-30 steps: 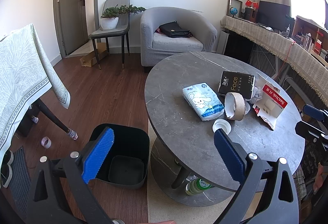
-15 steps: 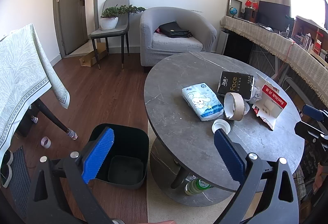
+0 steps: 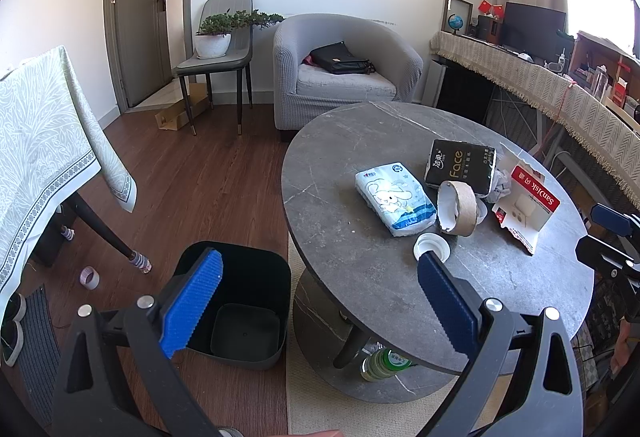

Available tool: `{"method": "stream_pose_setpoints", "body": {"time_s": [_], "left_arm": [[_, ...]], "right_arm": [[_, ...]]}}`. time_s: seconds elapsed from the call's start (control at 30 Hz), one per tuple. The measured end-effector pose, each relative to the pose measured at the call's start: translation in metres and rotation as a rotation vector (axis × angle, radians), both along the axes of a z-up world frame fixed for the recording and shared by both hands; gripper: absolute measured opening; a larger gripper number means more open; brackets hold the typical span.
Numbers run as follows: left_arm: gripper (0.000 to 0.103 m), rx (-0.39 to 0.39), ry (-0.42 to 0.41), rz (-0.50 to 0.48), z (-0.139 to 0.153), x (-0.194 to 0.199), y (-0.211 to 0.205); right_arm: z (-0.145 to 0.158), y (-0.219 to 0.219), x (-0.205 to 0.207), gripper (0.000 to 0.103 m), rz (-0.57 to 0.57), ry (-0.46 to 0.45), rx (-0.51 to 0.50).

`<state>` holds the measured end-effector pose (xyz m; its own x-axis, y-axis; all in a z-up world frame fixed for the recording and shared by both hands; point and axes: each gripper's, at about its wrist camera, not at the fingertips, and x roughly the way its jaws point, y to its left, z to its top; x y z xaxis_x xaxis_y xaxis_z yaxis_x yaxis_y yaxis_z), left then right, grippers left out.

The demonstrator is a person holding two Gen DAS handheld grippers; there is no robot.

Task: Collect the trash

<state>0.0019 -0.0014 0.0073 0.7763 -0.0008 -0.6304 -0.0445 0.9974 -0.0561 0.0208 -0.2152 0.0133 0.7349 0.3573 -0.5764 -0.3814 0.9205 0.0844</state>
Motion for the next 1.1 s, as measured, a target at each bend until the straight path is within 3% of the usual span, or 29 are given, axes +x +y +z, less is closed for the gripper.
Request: {"method": "stream_pose_setpoints", "body": {"time_s": [0.63,0.8,1.03,1.1], "left_arm": [[0.099,-0.001,-0.017,-0.016,0.000,-0.004,0.003],[0.098,0.104,-0.065,-0.092,0.003,-0.007,-0.010],[0.095,0.060,-0.041,-0.222,-0.006,0.000,-0.026],[0.083,0.058,-0.011,-0.246,-0.013,0.004,-0.033]], "right_arm": [[-0.001,-0.003,0.001,0.100,-0.009,0.001,0.000],[-0.003,-0.007,0.008,0.100,-0.035,0.030,-0.003],[-0.004,-0.019,0.010,0.100,-0.055,0.046,0.012],[-0.003,-0.020,0.010,0.100,-0.043,0.045,0.012]]}}
